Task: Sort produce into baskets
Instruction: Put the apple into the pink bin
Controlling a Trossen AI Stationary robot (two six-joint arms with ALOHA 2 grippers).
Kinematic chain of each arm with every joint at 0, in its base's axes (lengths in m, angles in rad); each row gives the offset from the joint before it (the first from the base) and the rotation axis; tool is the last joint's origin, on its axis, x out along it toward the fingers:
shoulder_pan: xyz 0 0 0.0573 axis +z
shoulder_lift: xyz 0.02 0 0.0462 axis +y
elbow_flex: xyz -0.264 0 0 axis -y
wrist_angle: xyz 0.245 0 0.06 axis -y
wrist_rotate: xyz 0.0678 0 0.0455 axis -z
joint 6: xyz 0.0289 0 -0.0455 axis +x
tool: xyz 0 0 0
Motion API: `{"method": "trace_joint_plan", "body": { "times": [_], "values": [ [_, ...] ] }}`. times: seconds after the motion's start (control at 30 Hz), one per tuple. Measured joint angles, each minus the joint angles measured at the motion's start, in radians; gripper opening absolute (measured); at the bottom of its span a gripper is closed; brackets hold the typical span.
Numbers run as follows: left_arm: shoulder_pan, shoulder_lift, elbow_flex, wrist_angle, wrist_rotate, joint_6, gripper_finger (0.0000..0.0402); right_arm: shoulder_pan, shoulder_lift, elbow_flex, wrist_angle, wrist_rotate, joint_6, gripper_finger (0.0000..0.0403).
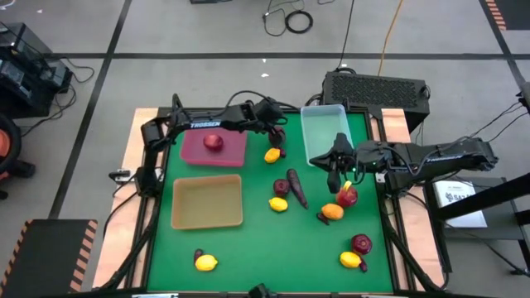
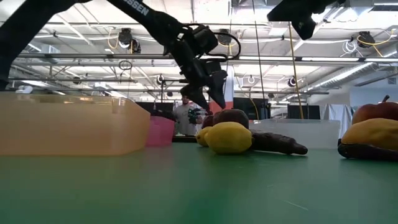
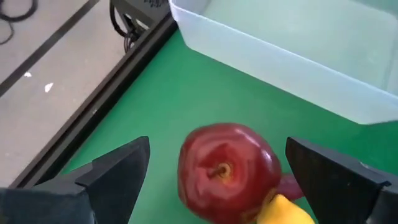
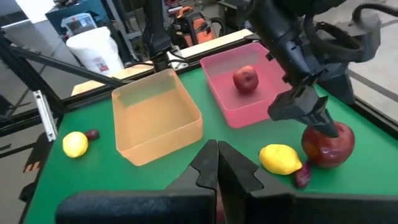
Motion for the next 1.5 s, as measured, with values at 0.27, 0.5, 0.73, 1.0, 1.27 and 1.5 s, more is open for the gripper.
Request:
{"method": "trace_joint_plan", "body": {
  "times": [0.27, 0.5, 0.73, 1.0, 1.27, 1.5],
  "values": [
    [-0.009, 0.049, 0.0, -0.007, 0.012, -0.001, 0.0382, -0.001, 0.0, 0.0, -0.035, 0.008, -0.011, 0.0],
    [-0.013, 0.092, 0.001, 0.001, 0.015, -0.034, 0.0382, -0.001, 0.0, 0.0, -0.061, 0.026, -0.007, 0.0],
    [-0.013, 0.098, 0.002, 0.007, 0.018, -0.053, 0.0382, -0.001, 0.0, 0.0, -0.061, 0.026, -0.016, 0.0],
    [-0.013, 0.098, 0.002, -0.002, 0.018, -0.057, 0.0347, -0.001, 0.0, 0.0, -0.061, 0.026, -0.026, 0.0],
    [0.005, 0.037, -0.002, -0.071, 0.019, -0.124, 0.0338, 0.006, 0.0, 0.0, -0.06, 0.019, -0.023, 0.0],
    [0.048, -0.179, 0.011, -0.288, -0.017, -0.105, 0.0338, 0.013, 0.0, 0.0, -0.06, 0.018, -0.025, 0.0]
  ]
}}
